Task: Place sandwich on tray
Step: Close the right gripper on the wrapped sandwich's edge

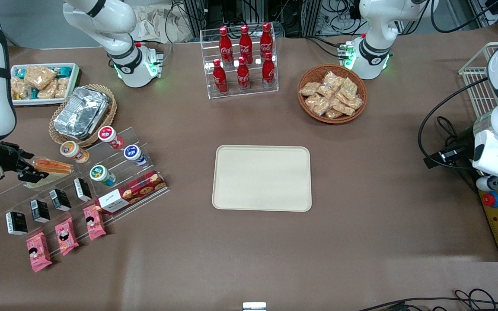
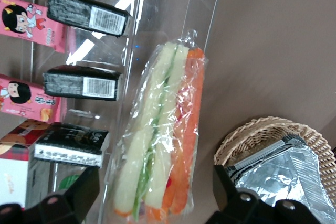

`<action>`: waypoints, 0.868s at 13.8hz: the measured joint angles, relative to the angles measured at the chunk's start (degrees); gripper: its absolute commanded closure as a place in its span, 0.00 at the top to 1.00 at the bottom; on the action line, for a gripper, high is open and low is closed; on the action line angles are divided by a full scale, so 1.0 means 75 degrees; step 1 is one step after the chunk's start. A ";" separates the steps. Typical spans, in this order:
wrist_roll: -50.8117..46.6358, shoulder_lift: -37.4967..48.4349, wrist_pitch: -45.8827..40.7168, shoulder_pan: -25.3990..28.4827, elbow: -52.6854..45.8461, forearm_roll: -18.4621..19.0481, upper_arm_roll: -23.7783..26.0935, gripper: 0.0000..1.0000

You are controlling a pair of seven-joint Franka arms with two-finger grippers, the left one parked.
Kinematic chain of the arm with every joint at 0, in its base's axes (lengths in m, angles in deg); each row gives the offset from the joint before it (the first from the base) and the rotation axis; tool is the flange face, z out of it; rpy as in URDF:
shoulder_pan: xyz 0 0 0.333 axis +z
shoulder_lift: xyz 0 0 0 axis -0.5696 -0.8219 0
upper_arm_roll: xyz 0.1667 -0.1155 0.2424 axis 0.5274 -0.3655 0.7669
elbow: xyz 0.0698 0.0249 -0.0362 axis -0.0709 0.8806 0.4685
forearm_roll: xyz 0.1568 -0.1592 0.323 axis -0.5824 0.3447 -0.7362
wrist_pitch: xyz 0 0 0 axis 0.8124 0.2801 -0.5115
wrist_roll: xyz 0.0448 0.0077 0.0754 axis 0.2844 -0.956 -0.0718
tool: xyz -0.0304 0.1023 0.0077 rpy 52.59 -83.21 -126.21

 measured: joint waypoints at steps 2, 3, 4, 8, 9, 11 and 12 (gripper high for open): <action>-0.0004 -0.0008 0.0250 0.0000 0.0113 -0.0001 0.0001 0.87; -0.0004 -0.0020 0.0381 0.0000 0.0169 -0.0001 0.0005 0.82; -0.0005 -0.0045 0.0493 0.0000 0.0211 -0.0001 0.0009 0.80; -0.0006 -0.0194 0.0886 0.0002 0.0245 -0.0002 0.0047 0.60; -0.0006 -0.0188 0.0889 0.0002 0.0241 -0.0002 0.0056 0.59; -0.0002 -0.0185 0.0907 0.0003 0.0198 -0.0003 0.0070 0.47; 0.0018 -0.0183 0.0915 0.0004 0.0162 -0.0003 0.0076 0.46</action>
